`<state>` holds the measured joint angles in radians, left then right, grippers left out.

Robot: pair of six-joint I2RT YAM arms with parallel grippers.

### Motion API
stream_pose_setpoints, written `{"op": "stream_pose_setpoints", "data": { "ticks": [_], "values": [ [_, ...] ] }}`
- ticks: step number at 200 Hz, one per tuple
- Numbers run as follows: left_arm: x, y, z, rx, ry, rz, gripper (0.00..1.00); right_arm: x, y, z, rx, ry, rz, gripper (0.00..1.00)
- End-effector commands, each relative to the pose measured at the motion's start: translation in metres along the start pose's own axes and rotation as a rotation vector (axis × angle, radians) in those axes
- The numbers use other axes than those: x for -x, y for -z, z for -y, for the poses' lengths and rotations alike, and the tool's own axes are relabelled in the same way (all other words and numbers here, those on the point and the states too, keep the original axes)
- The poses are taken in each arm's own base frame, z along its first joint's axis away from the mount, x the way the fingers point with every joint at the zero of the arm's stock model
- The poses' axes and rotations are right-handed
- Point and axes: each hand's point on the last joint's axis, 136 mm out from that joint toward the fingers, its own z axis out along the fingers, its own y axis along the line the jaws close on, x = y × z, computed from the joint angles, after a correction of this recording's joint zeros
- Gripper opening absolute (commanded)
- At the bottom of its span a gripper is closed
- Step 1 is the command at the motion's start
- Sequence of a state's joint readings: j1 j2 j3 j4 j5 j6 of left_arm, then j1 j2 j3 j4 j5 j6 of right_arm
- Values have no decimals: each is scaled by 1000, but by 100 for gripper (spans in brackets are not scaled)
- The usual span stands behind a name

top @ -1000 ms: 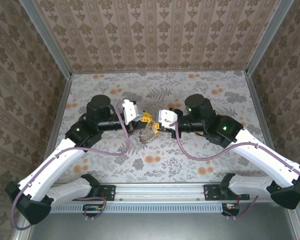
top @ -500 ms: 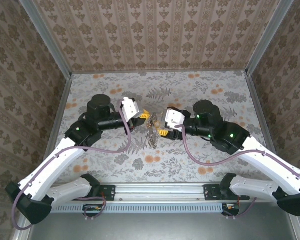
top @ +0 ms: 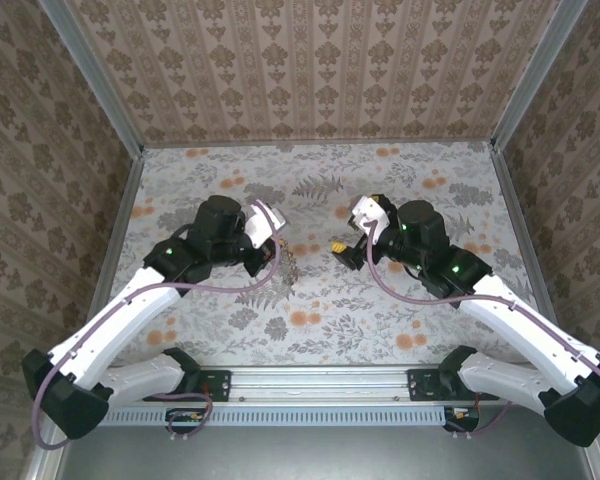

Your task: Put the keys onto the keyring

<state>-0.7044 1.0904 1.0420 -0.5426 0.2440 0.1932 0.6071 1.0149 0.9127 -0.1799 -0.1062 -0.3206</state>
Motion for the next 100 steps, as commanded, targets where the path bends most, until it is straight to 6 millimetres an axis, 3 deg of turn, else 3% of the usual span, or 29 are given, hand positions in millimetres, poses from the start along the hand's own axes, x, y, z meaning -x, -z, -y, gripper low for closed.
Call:
{"op": "stream_pose_setpoints", "data": {
  "ticks": [1, 24, 53, 100],
  "values": [
    [-16, -29, -12, 27, 61, -70, 0, 5, 2, 13, -58, -82, 63, 100],
    [-11, -60, -7, -37, 73, -84, 0, 2, 12, 10, -72, -99, 132, 100],
    [-4, -97, -16, -51, 88, -98, 0, -8, 19, 21, -134, -138, 135, 100],
    [-10, -170, -22, -120, 175, -133, 0, -33, 20, 54, -295, -222, 91, 100]
  ]
}}
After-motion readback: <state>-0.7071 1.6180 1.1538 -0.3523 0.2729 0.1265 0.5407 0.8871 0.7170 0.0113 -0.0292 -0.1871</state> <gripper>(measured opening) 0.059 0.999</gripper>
